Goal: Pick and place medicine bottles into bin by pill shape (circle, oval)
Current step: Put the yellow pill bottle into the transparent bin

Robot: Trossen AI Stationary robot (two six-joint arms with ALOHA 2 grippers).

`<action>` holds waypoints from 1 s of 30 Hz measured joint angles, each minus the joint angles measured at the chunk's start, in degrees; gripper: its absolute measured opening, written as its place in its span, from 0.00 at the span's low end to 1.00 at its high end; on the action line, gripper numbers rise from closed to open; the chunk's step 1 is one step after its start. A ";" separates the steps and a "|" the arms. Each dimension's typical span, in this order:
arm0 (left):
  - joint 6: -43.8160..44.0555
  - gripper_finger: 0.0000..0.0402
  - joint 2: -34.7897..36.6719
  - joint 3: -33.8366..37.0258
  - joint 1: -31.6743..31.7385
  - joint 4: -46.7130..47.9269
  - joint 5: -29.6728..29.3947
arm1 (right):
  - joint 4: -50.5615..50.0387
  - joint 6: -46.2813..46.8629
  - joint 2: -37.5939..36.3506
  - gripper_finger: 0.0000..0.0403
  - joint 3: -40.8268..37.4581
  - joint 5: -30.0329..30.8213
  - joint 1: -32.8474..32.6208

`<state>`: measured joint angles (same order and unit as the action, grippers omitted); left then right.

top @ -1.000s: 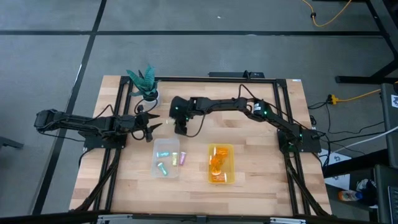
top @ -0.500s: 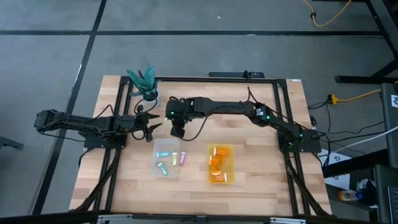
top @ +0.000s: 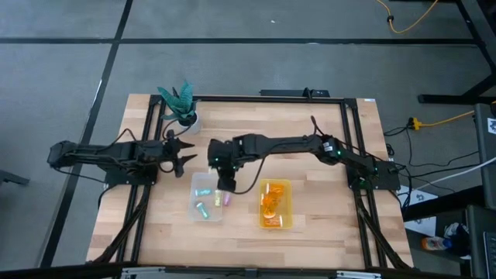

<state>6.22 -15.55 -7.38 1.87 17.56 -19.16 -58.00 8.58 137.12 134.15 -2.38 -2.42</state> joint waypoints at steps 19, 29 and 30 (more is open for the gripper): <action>-1.20 0.47 15.45 3.00 -0.04 -6.63 16.21 | 9.89 -0.67 0.00 0.28 -0.28 -3.42 -3.22; -2.32 0.47 15.30 3.42 -0.02 -8.22 22.45 | 12.49 -1.26 0.02 0.28 -0.28 -3.76 -3.95; -2.30 0.47 15.32 3.42 -0.02 -8.37 23.82 | 12.65 -1.30 0.02 0.28 -0.28 -3.77 -3.95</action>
<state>3.92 -0.23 -3.97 1.85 9.19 4.66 -45.35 7.28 137.14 133.86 -6.15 -6.37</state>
